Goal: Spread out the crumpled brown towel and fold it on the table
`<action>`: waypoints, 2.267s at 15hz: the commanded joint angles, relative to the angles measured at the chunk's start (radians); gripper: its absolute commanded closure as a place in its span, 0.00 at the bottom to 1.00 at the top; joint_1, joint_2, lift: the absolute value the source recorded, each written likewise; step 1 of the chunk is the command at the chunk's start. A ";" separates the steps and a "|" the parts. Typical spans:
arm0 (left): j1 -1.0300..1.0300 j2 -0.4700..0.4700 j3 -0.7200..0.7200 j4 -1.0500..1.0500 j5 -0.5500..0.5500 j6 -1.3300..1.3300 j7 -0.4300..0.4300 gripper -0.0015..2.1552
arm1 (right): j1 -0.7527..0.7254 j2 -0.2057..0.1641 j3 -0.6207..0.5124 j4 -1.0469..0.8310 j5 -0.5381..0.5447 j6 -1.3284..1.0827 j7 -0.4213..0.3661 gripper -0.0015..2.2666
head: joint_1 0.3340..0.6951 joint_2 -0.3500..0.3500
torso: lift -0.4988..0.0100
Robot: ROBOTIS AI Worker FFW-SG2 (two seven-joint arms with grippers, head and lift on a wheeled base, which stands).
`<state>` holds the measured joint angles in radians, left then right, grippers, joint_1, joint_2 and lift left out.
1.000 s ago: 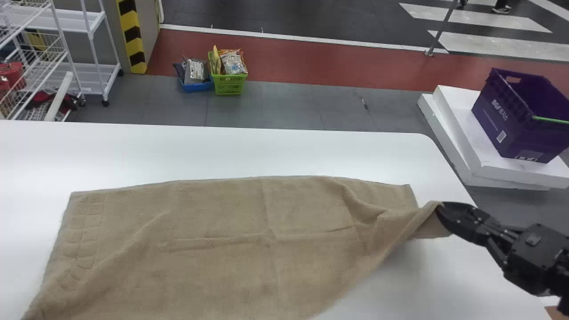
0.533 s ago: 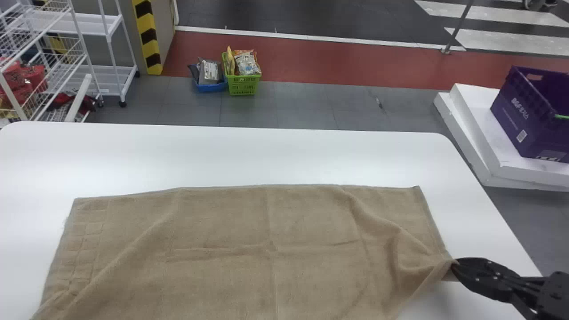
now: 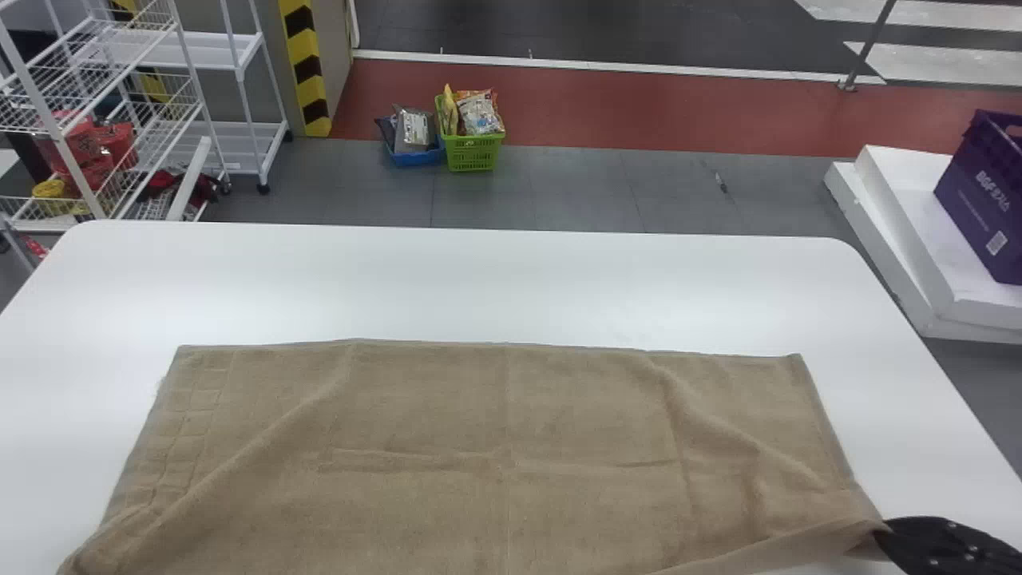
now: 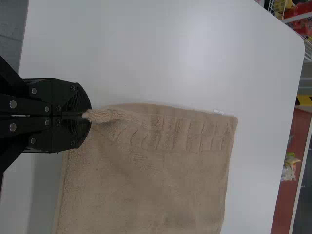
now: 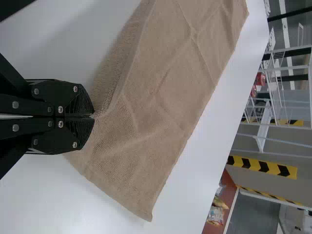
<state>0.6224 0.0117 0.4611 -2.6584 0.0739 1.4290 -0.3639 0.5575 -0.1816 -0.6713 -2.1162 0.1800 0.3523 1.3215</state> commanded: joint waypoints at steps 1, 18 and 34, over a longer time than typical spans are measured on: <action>0.002 0.001 0.005 0.005 -0.009 0.000 0.000 0.60 | 0.015 -0.013 -0.011 0.010 0.010 0.003 0.004 0.74 | 1.00 0.40 | 0.73; -0.102 -0.014 0.133 0.026 0.050 -0.104 -0.018 0.02 | -0.096 0.039 -0.045 0.070 -0.073 0.009 -0.082 0.05 | 1.00 0.44 | 0.73; -0.584 0.065 -0.213 0.672 -0.269 -0.589 -0.216 0.03 | -0.688 0.059 0.053 0.481 0.061 0.405 -0.085 0.13 | 1.00 0.39 | 0.73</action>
<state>0.0550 0.0657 0.2539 -2.0333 -0.1895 0.8659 -0.5748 -0.1061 -0.1112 -0.6222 -1.6719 0.2261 0.7434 1.2346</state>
